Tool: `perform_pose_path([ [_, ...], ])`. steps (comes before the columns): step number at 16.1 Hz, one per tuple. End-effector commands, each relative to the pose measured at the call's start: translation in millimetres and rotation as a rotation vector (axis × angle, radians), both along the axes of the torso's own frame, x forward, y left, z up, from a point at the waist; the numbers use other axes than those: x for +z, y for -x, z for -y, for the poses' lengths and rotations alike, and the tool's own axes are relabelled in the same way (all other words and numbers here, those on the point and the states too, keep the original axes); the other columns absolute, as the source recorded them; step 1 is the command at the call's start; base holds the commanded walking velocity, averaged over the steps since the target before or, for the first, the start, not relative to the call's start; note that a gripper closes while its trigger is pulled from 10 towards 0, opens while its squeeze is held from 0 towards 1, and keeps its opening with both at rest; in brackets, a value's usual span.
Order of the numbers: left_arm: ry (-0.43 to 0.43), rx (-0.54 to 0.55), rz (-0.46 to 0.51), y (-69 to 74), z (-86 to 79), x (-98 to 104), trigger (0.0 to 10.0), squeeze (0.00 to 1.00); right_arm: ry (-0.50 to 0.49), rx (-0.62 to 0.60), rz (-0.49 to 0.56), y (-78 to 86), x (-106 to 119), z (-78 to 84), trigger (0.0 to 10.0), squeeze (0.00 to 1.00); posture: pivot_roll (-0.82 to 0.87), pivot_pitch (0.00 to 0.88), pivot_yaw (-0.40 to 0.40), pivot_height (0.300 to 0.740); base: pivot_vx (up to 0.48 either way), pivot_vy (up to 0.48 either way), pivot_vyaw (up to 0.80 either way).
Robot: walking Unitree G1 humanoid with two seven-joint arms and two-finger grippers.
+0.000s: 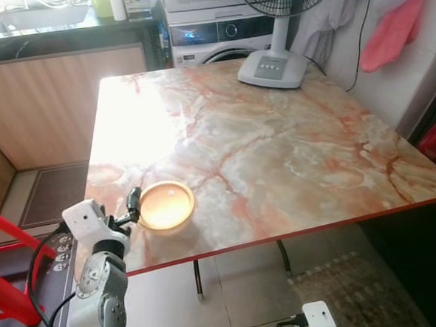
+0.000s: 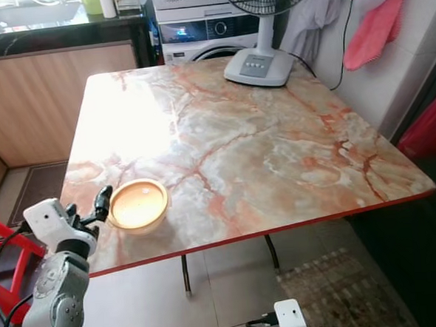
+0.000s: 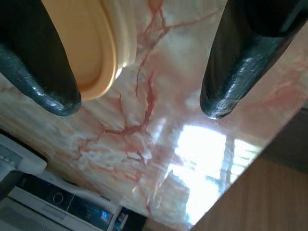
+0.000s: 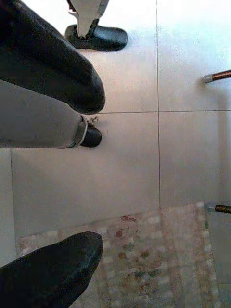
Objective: Restocking fridge
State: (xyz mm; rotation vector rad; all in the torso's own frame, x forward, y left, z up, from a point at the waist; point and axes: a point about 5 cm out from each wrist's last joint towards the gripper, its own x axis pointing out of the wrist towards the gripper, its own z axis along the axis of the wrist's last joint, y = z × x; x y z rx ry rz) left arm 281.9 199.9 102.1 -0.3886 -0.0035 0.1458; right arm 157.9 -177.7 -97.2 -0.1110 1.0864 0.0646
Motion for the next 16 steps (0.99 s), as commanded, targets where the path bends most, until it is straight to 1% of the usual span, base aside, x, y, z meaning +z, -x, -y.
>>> perform_pose_path([
  [1, 0.023, -0.001, -0.016, -3.7, -1.2, -4.2, 10.0, 0.00, 0.005, 0.014, 0.001, 0.1, 0.0, 0.0, 10.0, 0.00, 0.06, 0.000, -0.007, 0.740, 0.000, 0.000, 0.00],
  [2, 0.044, -0.001, -0.016, -6.0, -0.9, -5.3, 10.0, 0.00, 0.005, 0.017, 0.000, 0.1, 0.0, 0.1, 10.0, 0.00, 0.06, 0.000, -0.007, 0.740, 0.000, 0.000, 0.00],
  [3, 0.044, -0.006, -0.016, -6.7, -0.2, -5.3, 10.0, 0.00, 0.005, 0.018, 0.001, 0.1, 0.0, 0.1, 10.0, 0.00, 0.06, 0.000, -0.007, 0.740, 0.000, 0.000, 0.00],
  [5, 0.068, -0.051, -0.032, -10.4, 5.1, -9.6, 10.0, 0.00, 0.006, 0.020, 0.001, -0.1, 0.2, 0.5, 10.0, 0.00, 0.06, 0.000, -0.008, 0.740, 0.000, 0.000, 0.00],
  [7, 0.099, -0.101, -0.053, -13.8, 11.1, -19.3, 10.0, 0.00, 0.008, 0.022, 0.004, -0.8, 0.5, 0.9, 10.0, 0.00, 0.06, 0.000, -0.009, 0.740, 0.000, 0.000, 0.00],
  [9, 0.096, -0.110, -0.054, -16.4, 13.0, -20.2, 10.0, 0.00, 0.010, 0.022, 0.005, -1.2, 0.7, 1.7, 10.0, 0.00, 0.06, 0.000, -0.011, 0.740, 0.000, 0.000, 0.00],
  [10, 0.114, -0.127, -0.052, -19.2, 14.8, -20.5, 10.0, 0.00, 0.011, 0.024, 0.005, -1.3, 0.8, 1.7, 10.0, 0.00, 0.06, 0.000, -0.013, 0.740, 0.000, 0.000, 0.00],
  [12, 0.114, -0.165, -0.048, -23.1, 18.5, -21.6, 10.0, 0.00, 0.011, 0.029, 0.006, -1.9, 1.0, 1.2, 10.0, 0.00, 0.06, 0.000, -0.015, 0.740, 0.000, 0.000, 0.00],
  [16, 0.131, -0.196, -0.059, -27.5, 21.7, -25.7, 10.0, 0.00, 0.011, 0.030, 0.008, -2.5, 1.2, 1.1, 10.0, 0.00, 0.05, 0.000, -0.016, 0.740, 0.000, 0.000, 0.00],
])
